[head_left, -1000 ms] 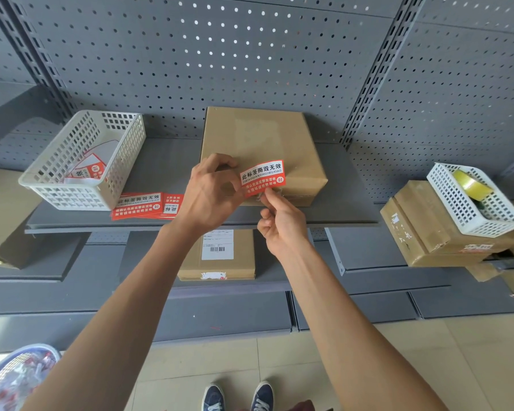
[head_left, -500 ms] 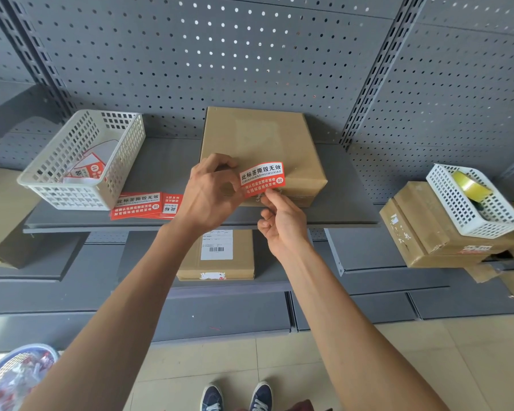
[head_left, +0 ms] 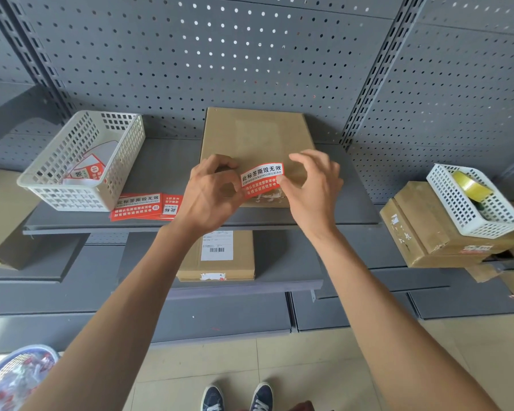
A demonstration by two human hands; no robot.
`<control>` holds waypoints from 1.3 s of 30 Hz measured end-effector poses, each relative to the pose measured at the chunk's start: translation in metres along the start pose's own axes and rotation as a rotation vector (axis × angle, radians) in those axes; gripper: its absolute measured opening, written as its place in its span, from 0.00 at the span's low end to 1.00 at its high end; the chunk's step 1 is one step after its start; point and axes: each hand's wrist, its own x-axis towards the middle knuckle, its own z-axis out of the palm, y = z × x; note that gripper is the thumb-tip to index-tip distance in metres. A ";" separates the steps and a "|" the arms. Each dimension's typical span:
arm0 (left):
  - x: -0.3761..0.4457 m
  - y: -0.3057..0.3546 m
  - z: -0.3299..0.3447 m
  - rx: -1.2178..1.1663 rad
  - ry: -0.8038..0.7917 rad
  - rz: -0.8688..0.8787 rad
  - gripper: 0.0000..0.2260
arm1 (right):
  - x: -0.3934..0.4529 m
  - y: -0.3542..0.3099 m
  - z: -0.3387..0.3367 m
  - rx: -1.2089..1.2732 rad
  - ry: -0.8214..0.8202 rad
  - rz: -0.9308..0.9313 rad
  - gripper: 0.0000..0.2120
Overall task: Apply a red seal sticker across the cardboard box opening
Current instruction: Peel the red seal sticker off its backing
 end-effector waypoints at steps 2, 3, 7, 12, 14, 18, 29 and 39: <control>0.000 0.000 -0.001 0.001 0.000 0.003 0.09 | 0.013 0.000 0.000 -0.047 -0.123 -0.023 0.17; 0.000 0.000 -0.001 0.002 0.000 0.004 0.09 | 0.019 0.001 0.000 -0.012 -0.189 -0.033 0.15; 0.000 0.002 -0.002 0.001 -0.001 -0.003 0.09 | 0.034 0.006 -0.008 0.189 -0.427 -0.013 0.07; 0.000 0.003 -0.002 0.006 -0.003 0.002 0.08 | 0.042 0.003 -0.013 0.180 -0.533 -0.019 0.08; -0.001 0.004 -0.003 0.007 -0.002 -0.006 0.09 | 0.042 0.004 -0.012 0.184 -0.543 -0.019 0.07; -0.002 0.006 -0.004 -0.001 -0.003 -0.018 0.09 | 0.042 0.006 -0.013 0.212 -0.559 -0.025 0.06; -0.002 0.007 -0.004 -0.001 -0.013 -0.040 0.10 | 0.047 0.010 -0.015 0.244 -0.610 -0.024 0.07; -0.003 0.007 -0.004 -0.016 -0.003 -0.047 0.09 | 0.044 0.014 -0.016 0.270 -0.510 -0.021 0.13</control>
